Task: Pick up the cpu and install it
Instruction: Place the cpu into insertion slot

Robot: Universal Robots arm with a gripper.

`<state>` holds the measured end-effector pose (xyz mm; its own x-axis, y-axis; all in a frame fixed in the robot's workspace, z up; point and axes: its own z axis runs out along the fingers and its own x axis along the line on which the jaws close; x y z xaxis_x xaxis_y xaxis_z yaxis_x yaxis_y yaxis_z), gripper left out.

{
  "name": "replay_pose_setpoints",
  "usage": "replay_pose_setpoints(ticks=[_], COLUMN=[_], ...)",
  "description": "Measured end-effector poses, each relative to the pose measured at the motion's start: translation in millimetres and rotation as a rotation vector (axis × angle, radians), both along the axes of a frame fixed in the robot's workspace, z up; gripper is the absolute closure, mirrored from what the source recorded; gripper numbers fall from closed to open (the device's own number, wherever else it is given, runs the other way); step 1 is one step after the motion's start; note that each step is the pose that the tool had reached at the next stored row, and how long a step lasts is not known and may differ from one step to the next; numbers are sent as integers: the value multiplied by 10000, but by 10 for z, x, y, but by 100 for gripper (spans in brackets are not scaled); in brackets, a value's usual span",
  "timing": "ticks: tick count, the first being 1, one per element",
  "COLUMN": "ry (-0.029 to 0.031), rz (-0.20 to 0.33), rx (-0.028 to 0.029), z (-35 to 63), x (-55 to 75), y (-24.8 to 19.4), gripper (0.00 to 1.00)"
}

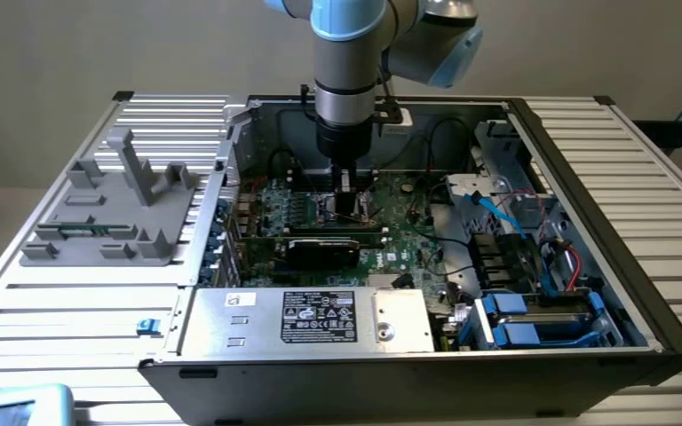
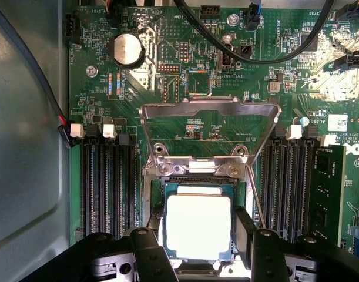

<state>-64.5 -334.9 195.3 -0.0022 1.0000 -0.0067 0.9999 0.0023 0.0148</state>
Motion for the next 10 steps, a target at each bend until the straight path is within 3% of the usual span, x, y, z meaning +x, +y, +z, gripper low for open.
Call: replay_pose_setpoints(ticks=[10], ry=[-13], rz=[0], rx=[5], z=[-1], x=[7], y=[1], gripper=[44])
